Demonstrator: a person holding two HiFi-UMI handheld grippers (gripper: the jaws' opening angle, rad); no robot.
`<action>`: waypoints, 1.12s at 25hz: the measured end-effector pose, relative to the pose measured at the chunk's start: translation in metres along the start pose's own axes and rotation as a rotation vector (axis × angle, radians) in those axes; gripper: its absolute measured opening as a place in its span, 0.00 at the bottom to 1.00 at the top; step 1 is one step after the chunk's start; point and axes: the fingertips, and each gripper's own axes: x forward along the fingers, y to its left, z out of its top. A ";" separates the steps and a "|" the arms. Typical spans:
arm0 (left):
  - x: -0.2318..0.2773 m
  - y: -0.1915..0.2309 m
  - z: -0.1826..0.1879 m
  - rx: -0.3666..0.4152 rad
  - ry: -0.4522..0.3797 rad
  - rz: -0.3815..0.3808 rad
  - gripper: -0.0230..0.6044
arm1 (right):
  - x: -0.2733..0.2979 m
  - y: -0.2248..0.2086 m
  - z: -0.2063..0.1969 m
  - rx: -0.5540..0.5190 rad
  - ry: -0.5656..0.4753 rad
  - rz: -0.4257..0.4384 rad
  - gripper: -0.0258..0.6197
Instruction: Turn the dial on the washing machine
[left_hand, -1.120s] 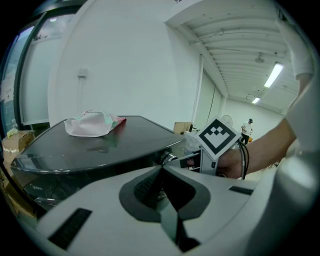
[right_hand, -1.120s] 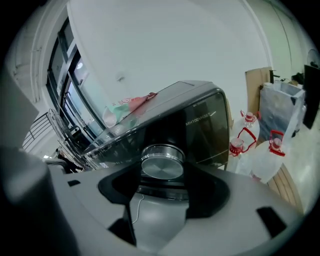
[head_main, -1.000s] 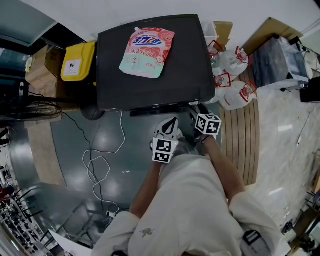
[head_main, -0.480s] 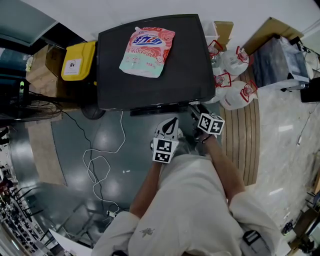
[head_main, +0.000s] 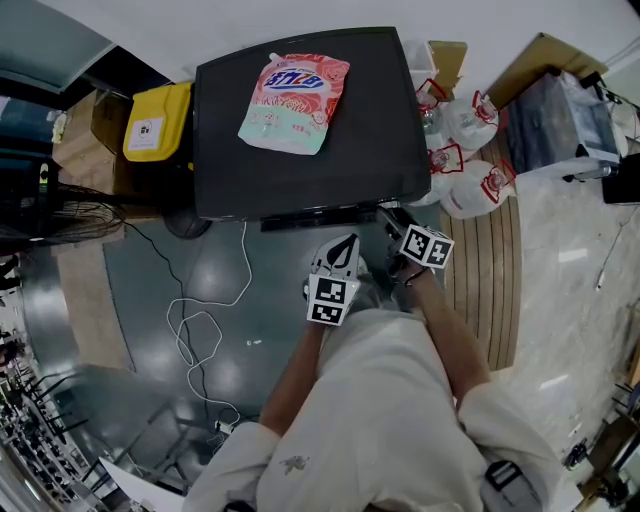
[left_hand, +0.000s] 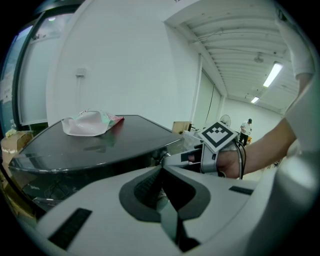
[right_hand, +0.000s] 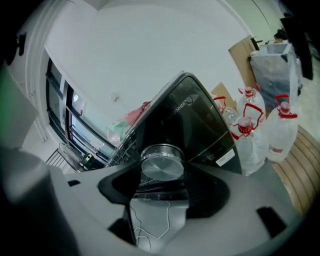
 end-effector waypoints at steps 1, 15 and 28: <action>0.000 -0.001 0.000 0.001 0.000 -0.002 0.06 | 0.000 0.002 0.000 0.016 0.000 0.015 0.47; 0.004 -0.004 0.002 0.012 0.001 -0.016 0.06 | 0.000 0.006 0.001 0.191 -0.037 0.118 0.47; 0.003 -0.003 -0.002 0.006 0.009 -0.009 0.06 | 0.000 0.006 0.002 0.310 -0.076 0.178 0.47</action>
